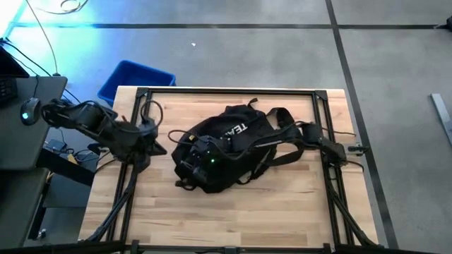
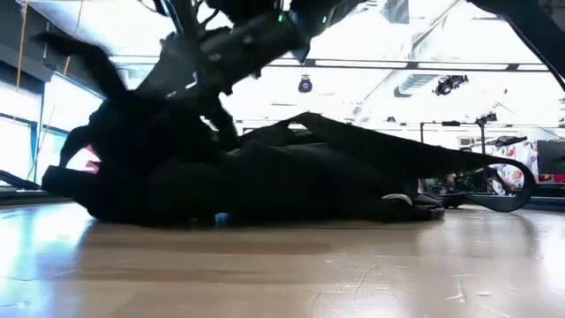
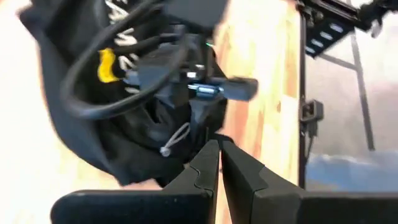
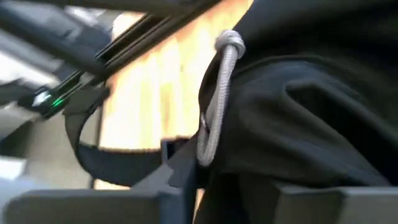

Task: Unpack backpack
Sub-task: Open the black backpack

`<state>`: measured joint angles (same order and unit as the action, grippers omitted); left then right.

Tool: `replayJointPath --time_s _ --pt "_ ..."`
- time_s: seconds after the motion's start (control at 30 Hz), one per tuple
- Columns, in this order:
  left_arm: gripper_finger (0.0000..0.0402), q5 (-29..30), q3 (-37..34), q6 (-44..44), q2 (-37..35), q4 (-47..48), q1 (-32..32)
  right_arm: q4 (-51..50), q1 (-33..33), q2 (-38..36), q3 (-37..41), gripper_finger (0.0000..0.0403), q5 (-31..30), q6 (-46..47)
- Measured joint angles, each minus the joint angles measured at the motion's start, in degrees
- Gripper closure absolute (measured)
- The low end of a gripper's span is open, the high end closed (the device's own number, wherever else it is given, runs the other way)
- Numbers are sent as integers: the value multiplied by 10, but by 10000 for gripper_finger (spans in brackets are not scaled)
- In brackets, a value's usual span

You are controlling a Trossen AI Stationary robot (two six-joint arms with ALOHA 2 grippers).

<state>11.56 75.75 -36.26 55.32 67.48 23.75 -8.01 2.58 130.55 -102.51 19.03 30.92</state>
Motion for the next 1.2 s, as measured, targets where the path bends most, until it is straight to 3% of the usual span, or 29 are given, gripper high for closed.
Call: replayJointPath --time_s 0.13,0.33,0.47,0.57,0.7,0.8,0.97,1.2 --pt "401 13 0 -58 12 -3 69 12 -4 -19 0 230 60 -90" --pt "401 97 0 -209 43 13 189 -80 3 -92 -1 161 38 -231" --pt "401 134 0 -300 84 33 244 -91 13 -111 -1 155 31 -292" --pt "401 135 0 -396 118 66 270 -86 24 -109 -1 155 -15 -313" --pt "401 109 0 -588 156 131 303 -29 37 -91 0 155 -71 -294" --pt "401 86 0 -677 175 149 328 30 46 -75 0 155 -93 -256" --pt "401 81 0 -721 188 150 365 56 52 -48 0 155 -155 -231" --pt "401 92 0 -721 194 154 385 84 52 9 -46 155 -171 -209"
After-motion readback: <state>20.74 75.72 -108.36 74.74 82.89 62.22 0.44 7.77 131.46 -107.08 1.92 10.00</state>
